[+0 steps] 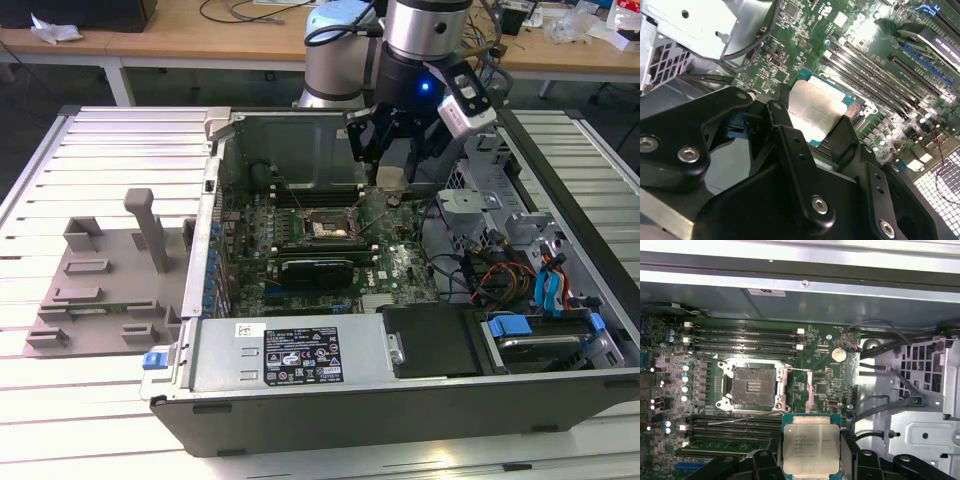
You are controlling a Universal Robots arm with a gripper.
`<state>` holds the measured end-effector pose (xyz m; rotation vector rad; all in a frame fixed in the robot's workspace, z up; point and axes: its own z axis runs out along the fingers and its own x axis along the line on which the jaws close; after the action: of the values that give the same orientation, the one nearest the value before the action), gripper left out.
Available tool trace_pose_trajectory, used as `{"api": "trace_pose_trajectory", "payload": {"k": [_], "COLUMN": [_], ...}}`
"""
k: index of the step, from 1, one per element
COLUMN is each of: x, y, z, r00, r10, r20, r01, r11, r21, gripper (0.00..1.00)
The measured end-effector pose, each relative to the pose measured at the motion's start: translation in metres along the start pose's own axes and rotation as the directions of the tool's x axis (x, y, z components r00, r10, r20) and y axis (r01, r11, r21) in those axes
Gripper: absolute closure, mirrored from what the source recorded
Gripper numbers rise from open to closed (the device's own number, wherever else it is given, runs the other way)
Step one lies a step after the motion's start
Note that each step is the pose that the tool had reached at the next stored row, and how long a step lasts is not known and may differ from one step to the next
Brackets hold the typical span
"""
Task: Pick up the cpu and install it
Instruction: 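Pick up the cpu and move it towards the insertion slot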
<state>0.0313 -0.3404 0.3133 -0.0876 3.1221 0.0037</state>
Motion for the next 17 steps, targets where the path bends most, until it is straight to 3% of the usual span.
{"api": "trace_pose_trajectory", "payload": {"k": [10, 17], "x": [0.0085, 0.0085], "y": [0.0053, 0.013], "z": [0.0066, 0.011], "r00": [1.0, 1.0], "r10": [0.0, 0.0], "r20": [-0.0001, -0.0001], "r01": [0.0, 0.0], "r11": [1.0, 1.0], "r21": [0.0001, 0.0002], "gripper": [0.45, 0.45]}}
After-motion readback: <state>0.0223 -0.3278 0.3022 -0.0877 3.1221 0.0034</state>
